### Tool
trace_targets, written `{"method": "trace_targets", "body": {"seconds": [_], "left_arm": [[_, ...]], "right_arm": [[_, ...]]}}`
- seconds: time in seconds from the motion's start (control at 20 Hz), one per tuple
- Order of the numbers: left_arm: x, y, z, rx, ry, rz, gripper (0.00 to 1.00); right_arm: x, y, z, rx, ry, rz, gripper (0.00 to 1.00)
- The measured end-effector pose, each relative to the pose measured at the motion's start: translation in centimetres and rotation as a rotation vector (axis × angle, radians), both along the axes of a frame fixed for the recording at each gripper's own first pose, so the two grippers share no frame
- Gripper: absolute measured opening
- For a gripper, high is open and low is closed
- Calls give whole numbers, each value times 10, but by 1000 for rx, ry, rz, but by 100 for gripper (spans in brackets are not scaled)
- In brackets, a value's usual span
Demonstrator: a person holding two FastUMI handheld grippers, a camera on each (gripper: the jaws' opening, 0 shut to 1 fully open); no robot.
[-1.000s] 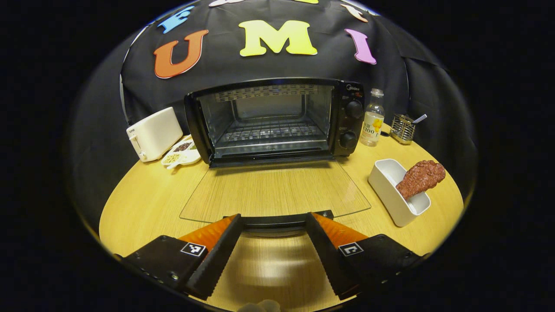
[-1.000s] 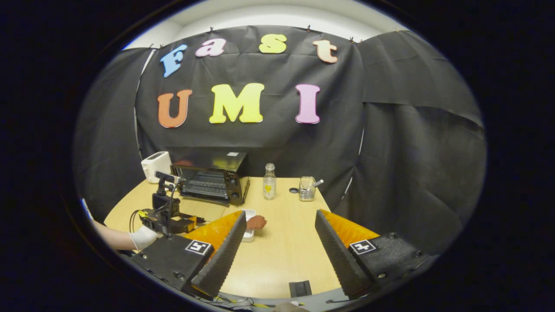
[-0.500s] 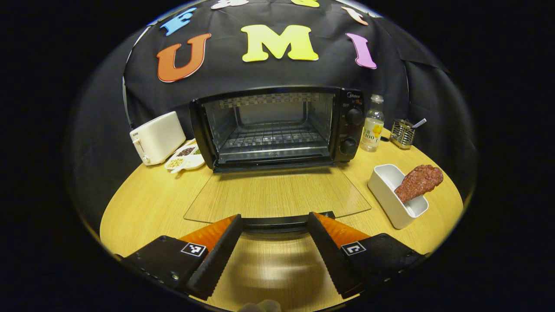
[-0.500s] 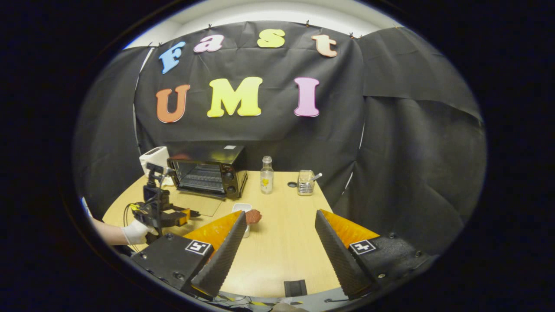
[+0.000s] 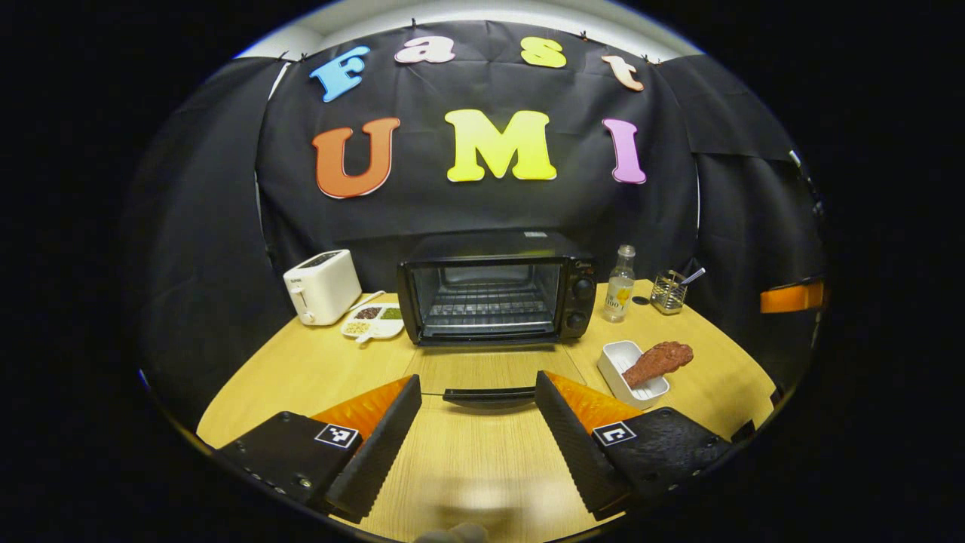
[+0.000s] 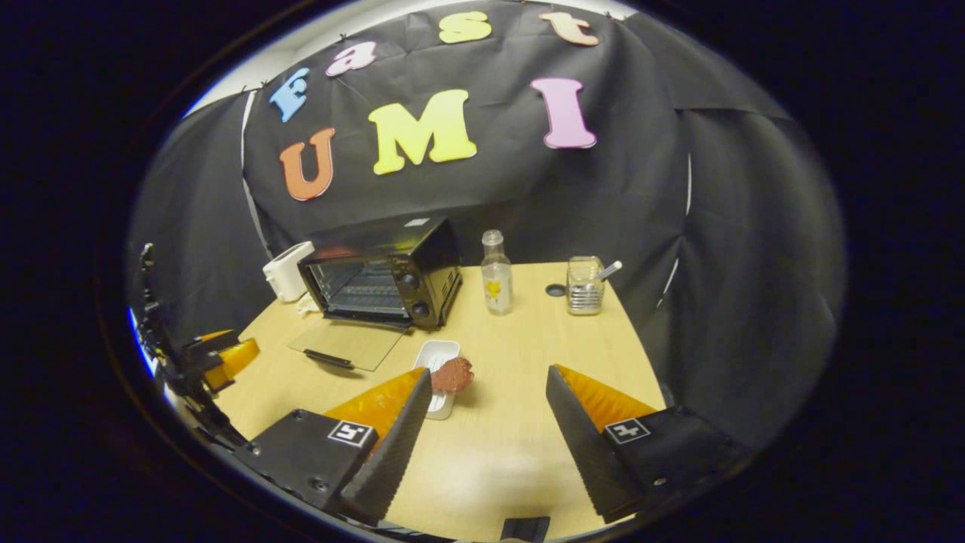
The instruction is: Open the electric oven with the left hand, put the food in, and close the electric oven.
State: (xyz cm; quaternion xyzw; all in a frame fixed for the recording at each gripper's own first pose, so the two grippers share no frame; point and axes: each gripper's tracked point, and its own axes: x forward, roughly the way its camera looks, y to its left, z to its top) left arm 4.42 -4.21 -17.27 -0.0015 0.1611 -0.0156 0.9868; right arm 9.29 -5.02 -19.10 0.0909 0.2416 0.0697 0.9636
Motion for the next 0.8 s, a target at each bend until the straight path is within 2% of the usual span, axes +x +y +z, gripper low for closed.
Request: {"method": "trace_targets", "body": {"seconds": [0.3,0.45,0.5,0.55,0.7,0.75,0.8], "left_arm": [[-43,2,46,4,-23,125,97],[-61,0,59,24,-30,187,96],[-65,-1,63,26,-32,208,97],[-71,-3,65,23,-29,229,97],[-86,-10,66,9,-22,278,96],[-90,-11,67,5,-21,289,97],[-94,-11,65,3,-13,301,97]], "right_arm": [[64,28,-53,167,160,139,83],[78,51,-76,235,249,216,76],[81,55,-84,249,278,229,67],[84,60,-90,267,300,241,69],[92,68,-95,360,358,258,60],[94,68,-101,383,377,253,52],[96,69,-104,409,403,245,40]]}}
